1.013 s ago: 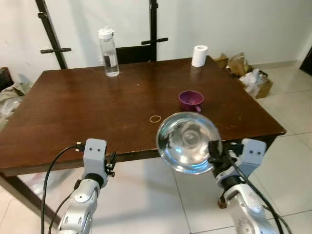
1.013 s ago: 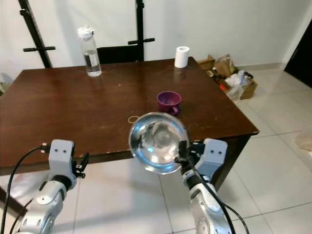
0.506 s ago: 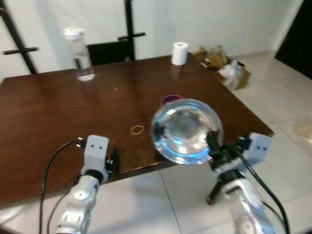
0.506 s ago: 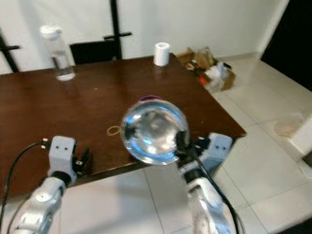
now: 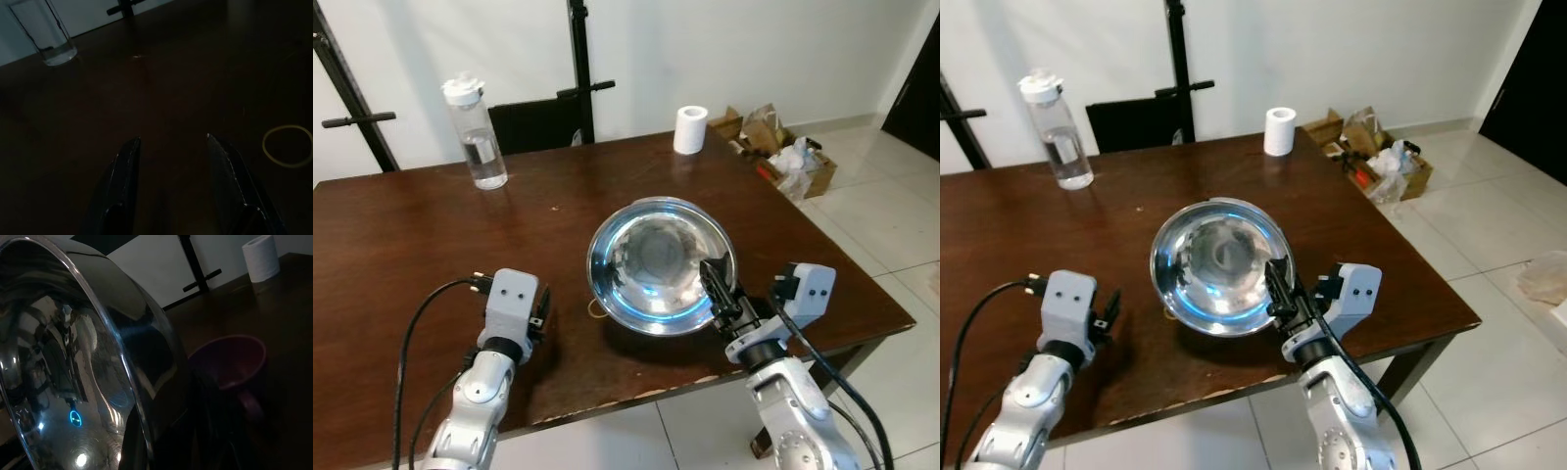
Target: Setting the table
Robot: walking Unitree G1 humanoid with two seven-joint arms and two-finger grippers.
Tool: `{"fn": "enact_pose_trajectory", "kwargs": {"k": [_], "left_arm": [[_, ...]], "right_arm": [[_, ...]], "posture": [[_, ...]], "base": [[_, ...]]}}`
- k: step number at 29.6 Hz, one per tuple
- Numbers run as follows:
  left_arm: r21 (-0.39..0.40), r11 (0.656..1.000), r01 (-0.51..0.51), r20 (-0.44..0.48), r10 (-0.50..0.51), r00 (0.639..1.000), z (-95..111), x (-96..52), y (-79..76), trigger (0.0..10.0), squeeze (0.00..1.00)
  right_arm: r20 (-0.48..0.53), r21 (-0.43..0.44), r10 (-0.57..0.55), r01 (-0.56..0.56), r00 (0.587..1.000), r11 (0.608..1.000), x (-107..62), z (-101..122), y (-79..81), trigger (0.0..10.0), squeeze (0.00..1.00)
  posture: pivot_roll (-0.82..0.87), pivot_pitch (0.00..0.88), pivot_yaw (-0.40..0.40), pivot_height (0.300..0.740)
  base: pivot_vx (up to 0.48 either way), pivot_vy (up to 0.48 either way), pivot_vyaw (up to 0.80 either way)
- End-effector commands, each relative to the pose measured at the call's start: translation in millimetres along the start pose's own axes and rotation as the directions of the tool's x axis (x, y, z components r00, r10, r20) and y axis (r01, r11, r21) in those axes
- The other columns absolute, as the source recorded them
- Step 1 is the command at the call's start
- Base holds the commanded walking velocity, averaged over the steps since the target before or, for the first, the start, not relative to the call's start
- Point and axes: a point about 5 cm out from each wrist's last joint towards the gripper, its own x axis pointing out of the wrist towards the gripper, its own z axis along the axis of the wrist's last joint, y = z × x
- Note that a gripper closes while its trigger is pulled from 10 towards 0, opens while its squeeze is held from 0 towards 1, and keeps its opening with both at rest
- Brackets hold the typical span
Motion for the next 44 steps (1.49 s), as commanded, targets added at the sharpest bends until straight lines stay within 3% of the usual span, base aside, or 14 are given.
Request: {"fn": "enact_pose_trajectory", "kwargs": {"k": [1,6,9,17,22,25,33,44], "left_arm": [[0.013,1.000,-0.003,-0.024,0.004,1.000,-7.9,-3.8,1.5,10.0,0.00],[0.019,1.000,-0.003,-0.027,0.004,1.000,-8.5,-4.6,1.7,10.0,0.00],[0.032,0.999,-0.021,-0.015,0.022,1.000,-3.5,-2.0,10.0,10.0,0.00],[0.064,0.996,-0.058,0.032,0.056,0.998,12.7,7.8,28.8,10.0,0.00],[0.063,0.996,-0.059,0.033,0.057,0.998,13.1,8.3,28.8,10.0,0.00],[0.060,0.997,-0.054,0.029,0.052,0.998,11.8,7.7,26.3,10.0,0.00],[0.068,0.997,-0.040,0.009,0.040,0.999,7.4,6.4,19.8,10.0,0.00],[0.047,0.997,-0.056,-0.002,0.056,0.998,4.9,7.3,20.7,10.0,0.00]], "right_arm": [[0.015,0.018,0.033,-0.033,0.999,0.999,-2.5,2.7,4.3,10.0,0.00],[-0.044,0.024,0.084,-0.083,0.995,0.996,-0.8,-0.8,13.3,10.0,0.00],[-0.105,0.012,0.015,-0.014,0.994,1.000,3.9,-7.2,8.5,10.0,0.00],[-0.127,0.025,-0.184,0.189,0.975,0.982,10.5,1.0,-24.5,10.0,0.00],[-0.127,0.028,-0.311,0.317,0.942,0.948,7.9,9.6,-47.9,10.0,0.00],[-0.125,0.018,-0.334,0.339,0.934,0.941,5.8,10.9,-52.9,10.0,0.00],[-0.140,0.016,-0.317,0.322,0.938,0.946,3.5,3.5,-45.7,10.0,0.00],[-0.143,0.029,-0.297,0.304,0.944,0.952,4.6,1.5,-39.9,10.0,0.00]], "posture": [[-0.02,0.072,0.116,0.740],[-0.02,0.070,0.115,0.740],[-0.01,0.071,0.111,0.740],[-0.01,0.082,0.104,0.740],[-0.02,0.087,0.105,0.740],[-0.02,0.087,0.105,0.740],[-0.02,0.088,0.106,0.740],[-0.02,0.085,0.109,0.740]], "base": [[0.000,0.000,0.00],[0.000,0.000,0.00],[0.000,0.000,0.00],[0.000,0.000,0.00],[0.000,0.000,0.00],[0.000,0.000,0.00],[0.000,0.000,0.00],[0.480,0.000,0.00]]}}
